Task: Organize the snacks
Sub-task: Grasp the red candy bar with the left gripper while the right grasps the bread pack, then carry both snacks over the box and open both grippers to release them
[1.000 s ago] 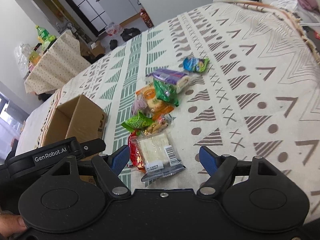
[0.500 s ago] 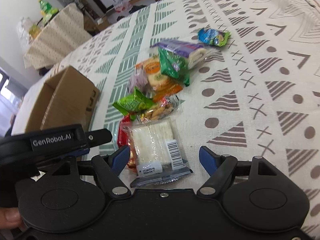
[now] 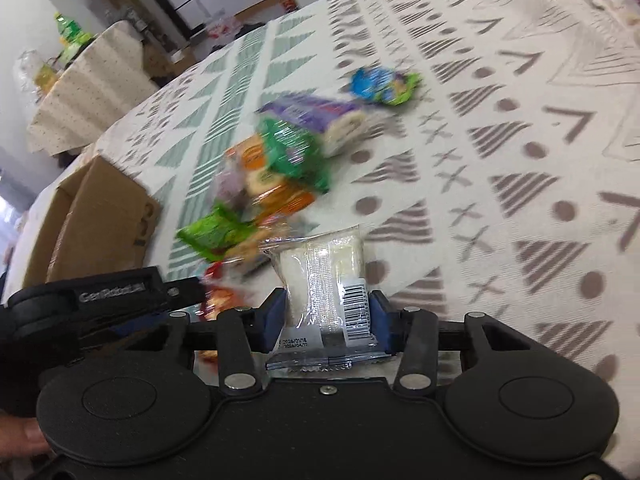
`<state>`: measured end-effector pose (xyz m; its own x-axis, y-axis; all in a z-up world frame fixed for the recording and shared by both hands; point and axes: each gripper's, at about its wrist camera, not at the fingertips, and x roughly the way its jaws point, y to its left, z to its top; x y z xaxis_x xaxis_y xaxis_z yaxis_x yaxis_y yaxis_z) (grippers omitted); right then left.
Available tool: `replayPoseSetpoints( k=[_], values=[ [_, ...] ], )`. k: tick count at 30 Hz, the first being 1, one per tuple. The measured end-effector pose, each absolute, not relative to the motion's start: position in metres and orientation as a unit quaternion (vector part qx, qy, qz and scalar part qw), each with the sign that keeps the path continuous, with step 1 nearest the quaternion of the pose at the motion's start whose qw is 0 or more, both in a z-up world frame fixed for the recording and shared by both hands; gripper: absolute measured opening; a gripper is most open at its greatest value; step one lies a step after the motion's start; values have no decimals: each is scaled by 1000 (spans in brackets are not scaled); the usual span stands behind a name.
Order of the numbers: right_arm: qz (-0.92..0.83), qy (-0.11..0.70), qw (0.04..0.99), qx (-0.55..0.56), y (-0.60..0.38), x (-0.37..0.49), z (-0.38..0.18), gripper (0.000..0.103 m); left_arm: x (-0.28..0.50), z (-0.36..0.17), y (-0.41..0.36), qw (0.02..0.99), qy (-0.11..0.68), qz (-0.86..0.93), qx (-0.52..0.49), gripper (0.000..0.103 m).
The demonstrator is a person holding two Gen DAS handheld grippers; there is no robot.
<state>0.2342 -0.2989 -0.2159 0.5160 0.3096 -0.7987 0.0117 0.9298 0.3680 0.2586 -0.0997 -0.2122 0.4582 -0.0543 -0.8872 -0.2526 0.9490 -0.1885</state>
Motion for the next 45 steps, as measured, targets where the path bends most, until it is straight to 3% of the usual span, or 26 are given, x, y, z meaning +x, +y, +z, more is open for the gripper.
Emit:
replayPoseSetpoints(
  k=[13, 17, 18, 19, 30, 45],
  values=[
    [87, 481, 862, 133, -289, 237, -218, 57, 260, -218, -112, 842, 525, 36, -123, 52],
    [89, 482, 865, 113, -282, 235, -218, 57, 259, -217, -110, 841, 527, 41, -118, 28],
    [88, 481, 866, 106, -281, 235, -218, 53, 258, -217, -107, 840, 526, 40, -126, 20],
    [88, 481, 867, 101, -280, 234, -218, 49, 258, -216, -105, 839, 526, 41, -131, 19],
    [72, 480, 866, 119, -286, 225, -207, 46, 244, -188, -97, 853, 501, 32, -140, 19],
    [85, 422, 892, 136, -266, 202, -144, 45, 220, -128, -68, 886, 433, 15, -165, 19]
  ],
)
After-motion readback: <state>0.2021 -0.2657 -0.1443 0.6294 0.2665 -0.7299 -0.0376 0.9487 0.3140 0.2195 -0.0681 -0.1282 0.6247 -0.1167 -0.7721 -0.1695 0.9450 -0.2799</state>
